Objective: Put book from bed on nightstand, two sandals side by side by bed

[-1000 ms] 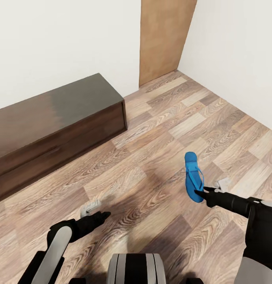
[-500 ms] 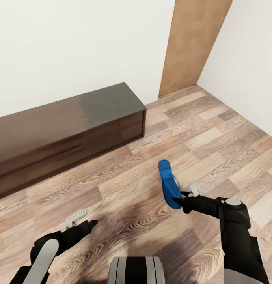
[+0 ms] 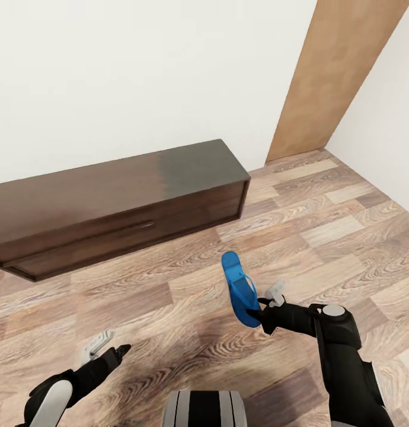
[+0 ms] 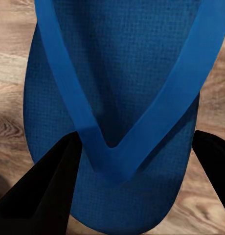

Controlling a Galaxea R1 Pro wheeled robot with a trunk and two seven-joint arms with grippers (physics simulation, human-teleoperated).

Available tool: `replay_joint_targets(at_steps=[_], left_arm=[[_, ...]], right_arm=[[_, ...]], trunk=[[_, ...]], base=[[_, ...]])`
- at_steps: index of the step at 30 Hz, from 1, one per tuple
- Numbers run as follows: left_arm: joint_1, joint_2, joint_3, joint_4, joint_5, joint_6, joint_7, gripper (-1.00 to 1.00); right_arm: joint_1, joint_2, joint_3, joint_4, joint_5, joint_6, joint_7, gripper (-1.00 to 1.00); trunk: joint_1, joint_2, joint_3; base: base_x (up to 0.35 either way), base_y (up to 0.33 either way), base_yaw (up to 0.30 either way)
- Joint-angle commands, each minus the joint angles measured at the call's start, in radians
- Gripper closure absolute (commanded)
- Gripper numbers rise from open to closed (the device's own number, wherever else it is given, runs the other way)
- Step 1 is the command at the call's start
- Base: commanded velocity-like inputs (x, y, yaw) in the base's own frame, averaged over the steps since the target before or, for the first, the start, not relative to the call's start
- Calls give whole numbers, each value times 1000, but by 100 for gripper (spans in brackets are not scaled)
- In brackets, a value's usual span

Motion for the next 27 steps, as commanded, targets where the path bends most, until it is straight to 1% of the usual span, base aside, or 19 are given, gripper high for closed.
replay_joint_targets(at_steps=[1, 14, 15, 16, 17, 21, 27], left_arm=[[1, -4, 1, 46, 10, -32, 4, -100], [1, -6, 8, 78, 10, -40, 2, -100], [1, -6, 8, 78, 10, -45, 2, -100], [1, -6, 6, 83, 11, -86, 2, -100], [1, -5, 6, 87, 11, -93, 2, -100], [1, -5, 4, 101, 11, -112, 2, -100], [1, -5, 3, 109, 11, -122, 2, -100]], right_arm=[[8, 1, 20, -1, 5, 9, 9, 100], [15, 0, 35, -1, 5, 7, 8, 100], [15, 0, 35, -1, 5, 7, 8, 100], [15, -1, 36, -1, 5, 7, 8, 100], [15, -1, 36, -1, 5, 7, 8, 100], [15, -1, 36, -1, 5, 7, 8, 100], [15, -1, 36, -1, 5, 7, 8, 100]], trunk=[[-1, 0, 3], [-6, 3, 54], [-7, 3, 57], [-7, 3, 61], [-8, 4, 65], [-10, 5, 81], [-12, 6, 104]], base=[[0, 0, 290], [0, 0, 290], [0, 0, 290], [0, 0, 290], [0, 0, 290], [0, 0, 290], [0, 0, 290]])
